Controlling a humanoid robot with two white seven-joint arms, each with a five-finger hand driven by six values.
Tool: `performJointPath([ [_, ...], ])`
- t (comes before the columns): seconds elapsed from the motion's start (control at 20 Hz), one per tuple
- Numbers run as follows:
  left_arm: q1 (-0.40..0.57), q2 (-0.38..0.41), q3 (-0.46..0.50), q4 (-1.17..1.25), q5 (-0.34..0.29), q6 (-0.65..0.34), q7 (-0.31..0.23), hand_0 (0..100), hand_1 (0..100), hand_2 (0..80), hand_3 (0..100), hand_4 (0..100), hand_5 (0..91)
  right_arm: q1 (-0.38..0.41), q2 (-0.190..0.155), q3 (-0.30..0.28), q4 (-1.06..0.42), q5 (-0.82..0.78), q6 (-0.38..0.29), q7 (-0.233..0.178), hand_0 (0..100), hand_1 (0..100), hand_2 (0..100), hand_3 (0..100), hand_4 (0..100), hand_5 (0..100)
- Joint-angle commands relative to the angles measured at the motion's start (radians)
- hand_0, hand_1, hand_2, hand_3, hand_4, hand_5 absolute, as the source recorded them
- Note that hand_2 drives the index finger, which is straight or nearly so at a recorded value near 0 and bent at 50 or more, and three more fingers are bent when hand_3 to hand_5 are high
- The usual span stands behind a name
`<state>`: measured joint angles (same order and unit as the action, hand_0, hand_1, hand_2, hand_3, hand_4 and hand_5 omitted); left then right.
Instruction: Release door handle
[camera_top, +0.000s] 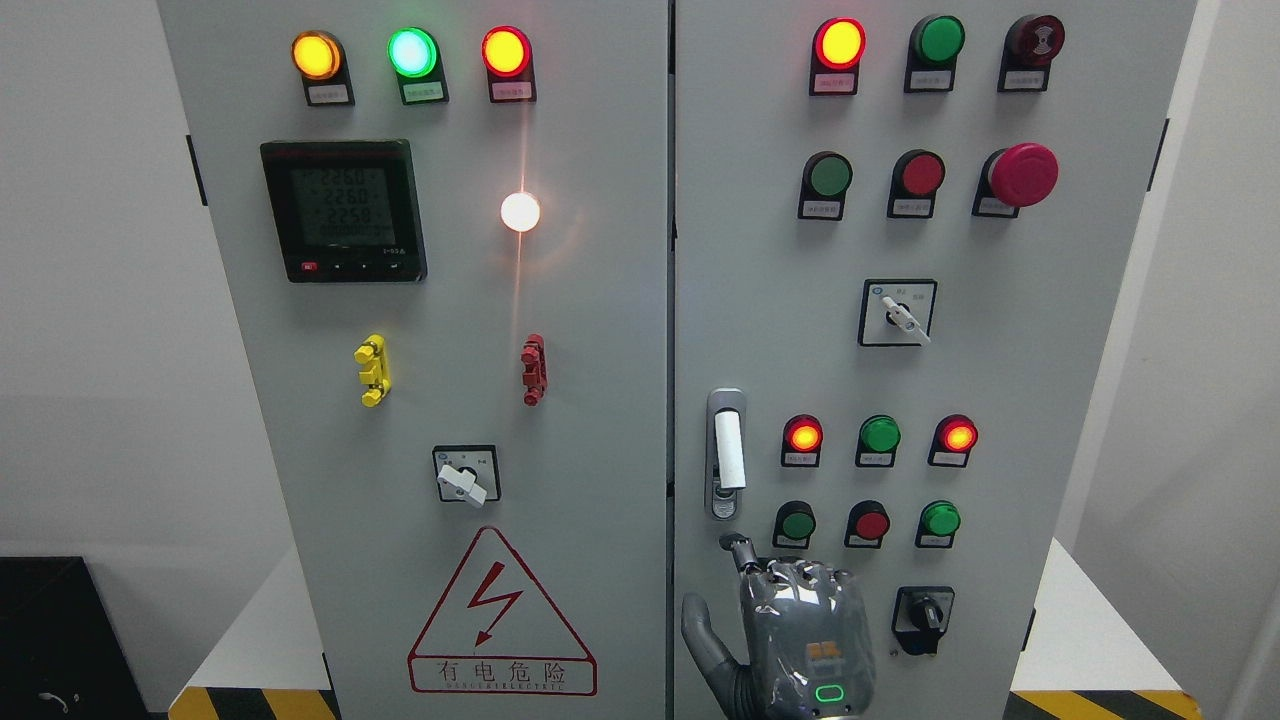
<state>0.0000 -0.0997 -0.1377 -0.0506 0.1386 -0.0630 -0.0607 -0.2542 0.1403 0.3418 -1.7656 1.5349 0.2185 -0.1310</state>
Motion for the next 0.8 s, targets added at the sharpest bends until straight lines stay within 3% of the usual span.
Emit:
performJointPath([
  [0.0, 0.020, 0.000, 0.000, 0.000, 0.001, 0.000, 0.001, 12, 56, 0.0, 0, 0, 0.0, 0.006, 0.001, 0.002, -0.035, -0.002, -0.002, 0.007, 54, 33, 37, 100, 100, 100],
  [0.55, 0.020, 0.000, 0.000, 0.000, 0.001, 0.000, 0.001, 12, 56, 0.0, 0, 0, 0.0, 0.113, -0.002, 0.000, -0.141, -0.002, -0.050, 0.010, 58, 31, 40, 100, 100, 100],
  [0.75, 0.020, 0.000, 0.000, 0.000, 0.001, 0.000, 0.001, 12, 56, 0.0, 0, 0, 0.0, 0.138, -0.002, -0.001, -0.170, -0.004, -0.054, 0.008, 57, 30, 46, 100, 100, 100],
])
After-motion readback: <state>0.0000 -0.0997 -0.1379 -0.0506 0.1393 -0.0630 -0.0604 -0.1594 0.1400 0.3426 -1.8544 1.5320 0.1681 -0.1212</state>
